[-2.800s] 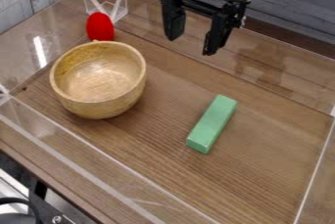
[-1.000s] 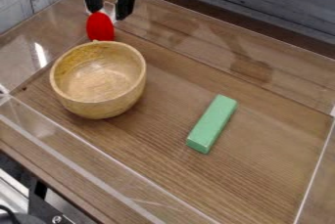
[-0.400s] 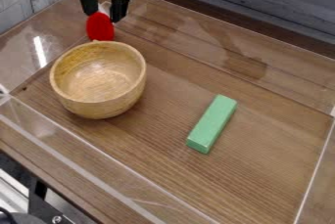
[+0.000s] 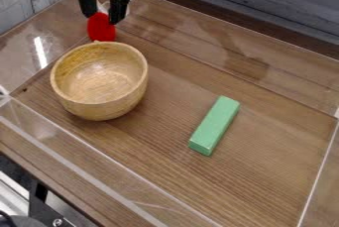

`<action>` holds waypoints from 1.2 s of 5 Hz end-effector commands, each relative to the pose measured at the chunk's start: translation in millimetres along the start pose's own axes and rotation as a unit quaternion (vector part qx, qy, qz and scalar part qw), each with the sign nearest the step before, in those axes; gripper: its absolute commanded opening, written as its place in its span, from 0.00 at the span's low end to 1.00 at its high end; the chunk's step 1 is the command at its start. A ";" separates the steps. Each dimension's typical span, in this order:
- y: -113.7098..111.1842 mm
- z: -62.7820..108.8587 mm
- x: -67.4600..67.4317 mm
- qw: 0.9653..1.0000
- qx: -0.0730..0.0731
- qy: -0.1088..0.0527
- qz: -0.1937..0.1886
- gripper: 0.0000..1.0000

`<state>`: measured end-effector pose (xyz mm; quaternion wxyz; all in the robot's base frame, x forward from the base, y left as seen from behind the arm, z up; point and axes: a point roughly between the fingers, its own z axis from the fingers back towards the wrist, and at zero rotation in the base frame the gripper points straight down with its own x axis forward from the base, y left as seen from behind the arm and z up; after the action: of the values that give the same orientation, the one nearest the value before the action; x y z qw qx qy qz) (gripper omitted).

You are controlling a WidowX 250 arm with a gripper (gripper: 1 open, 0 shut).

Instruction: Move the red object to the right side of the table

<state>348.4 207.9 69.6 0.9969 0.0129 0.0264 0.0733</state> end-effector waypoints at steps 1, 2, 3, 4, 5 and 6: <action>8.0 22.0 6.1 0.999 0.017 -0.034 -0.001 1.00; 7.9 22.2 6.3 0.999 0.017 -0.036 -0.005 1.00; 7.4 22.6 5.8 0.999 0.018 -0.038 -0.008 1.00; 6.7 23.2 5.0 0.999 0.018 -0.040 -0.012 1.00; 5.6 23.7 4.4 0.999 0.019 -0.042 -0.015 1.00; 5.1 25.4 3.4 0.999 0.019 -0.045 -0.015 1.00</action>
<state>349.2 208.0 64.0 0.9983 0.0149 0.0194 0.0537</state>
